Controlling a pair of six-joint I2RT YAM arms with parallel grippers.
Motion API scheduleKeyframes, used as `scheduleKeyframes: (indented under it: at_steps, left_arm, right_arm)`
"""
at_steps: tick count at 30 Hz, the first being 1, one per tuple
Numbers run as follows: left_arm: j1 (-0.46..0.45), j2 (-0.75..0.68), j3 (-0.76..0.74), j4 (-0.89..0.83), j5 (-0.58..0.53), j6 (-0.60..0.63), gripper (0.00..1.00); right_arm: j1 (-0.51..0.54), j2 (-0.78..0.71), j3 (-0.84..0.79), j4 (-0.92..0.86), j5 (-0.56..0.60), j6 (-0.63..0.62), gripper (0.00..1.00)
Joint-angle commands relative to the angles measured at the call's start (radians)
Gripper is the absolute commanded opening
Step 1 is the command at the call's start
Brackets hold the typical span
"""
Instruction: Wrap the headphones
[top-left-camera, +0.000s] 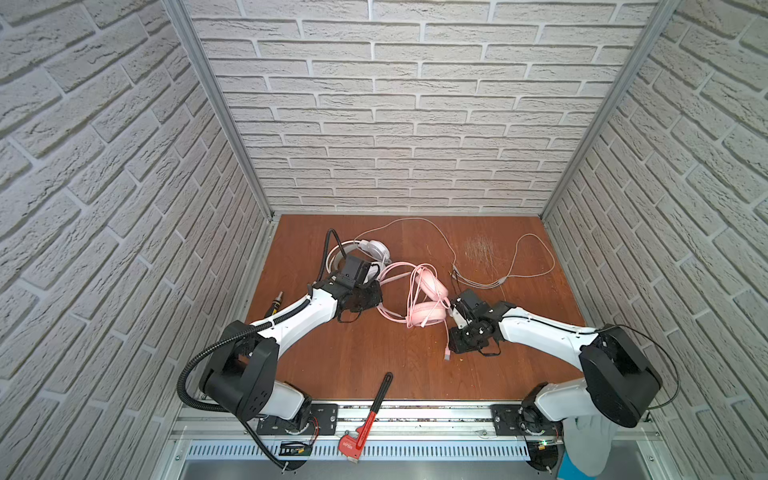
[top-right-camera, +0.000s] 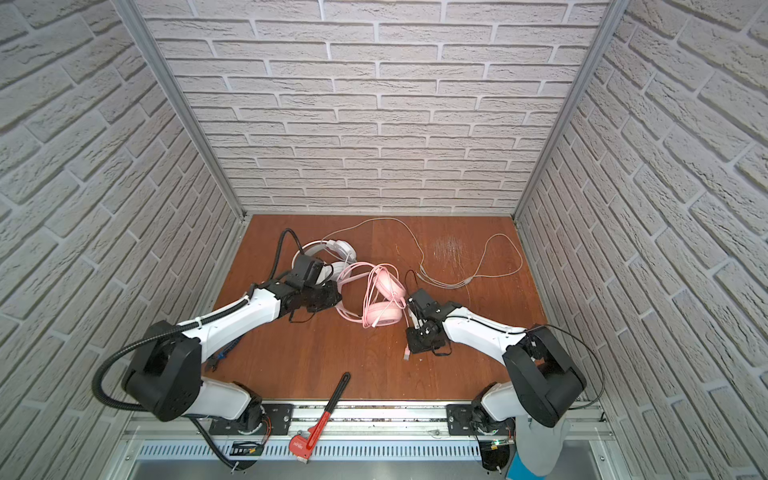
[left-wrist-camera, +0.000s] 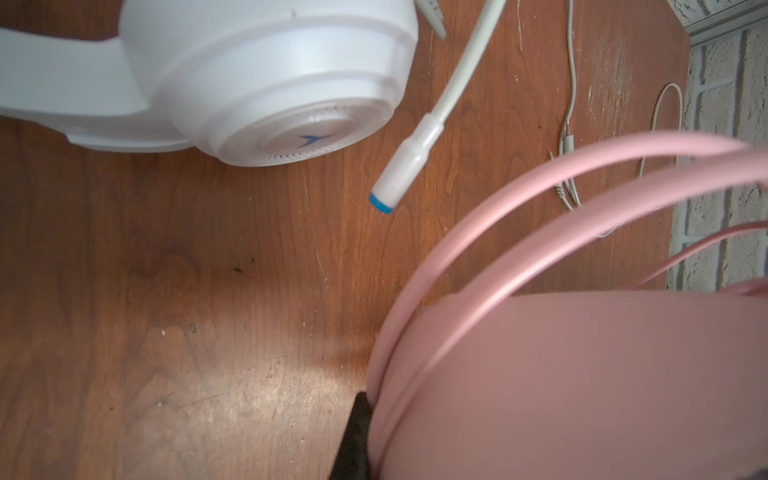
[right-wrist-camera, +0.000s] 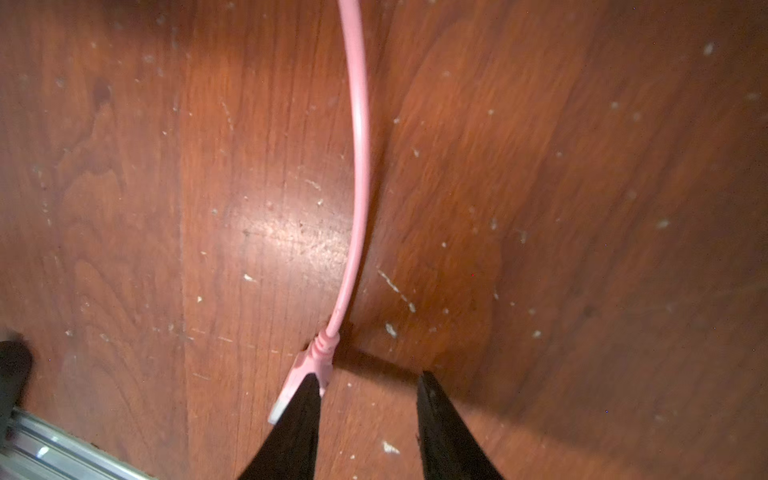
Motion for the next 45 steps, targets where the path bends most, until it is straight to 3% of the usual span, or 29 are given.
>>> scheduleKeyframes:
  at_steps: [1, 13, 24, 29, 32, 39, 45]
  left_arm:
    - [0.007, 0.003, -0.005, 0.112, 0.036, -0.025, 0.0]
    - [0.009, 0.015, -0.011, 0.126, 0.044, -0.025, 0.0]
    - [0.011, 0.008, -0.027, 0.132, 0.044, -0.03, 0.0]
    - [0.015, 0.003, -0.035, 0.135, 0.044, -0.033, 0.0]
    - [0.017, 0.007, -0.036, 0.137, 0.046, -0.037, 0.0]
    - [0.019, 0.013, -0.034, 0.142, 0.047, -0.04, 0.0]
    - [0.019, 0.017, -0.035, 0.145, 0.047, -0.047, 0.0]
  right_arm:
    - [0.032, -0.007, -0.012, -0.003, 0.028, 0.051, 0.41]
    - [0.109, -0.055, 0.006, 0.055, 0.089, 0.149, 0.44]
    - [0.148, 0.054, 0.018, 0.105, 0.135, 0.208, 0.46]
    - [0.161, 0.09, 0.042, 0.013, 0.187, 0.195, 0.4]
    - [0.165, 0.095, 0.036, -0.029, 0.207, 0.184, 0.31]
    - [0.166, 0.078, 0.018, -0.06, 0.195, 0.176, 0.21]
    - [0.166, 0.077, 0.0, -0.049, 0.153, 0.162, 0.23]
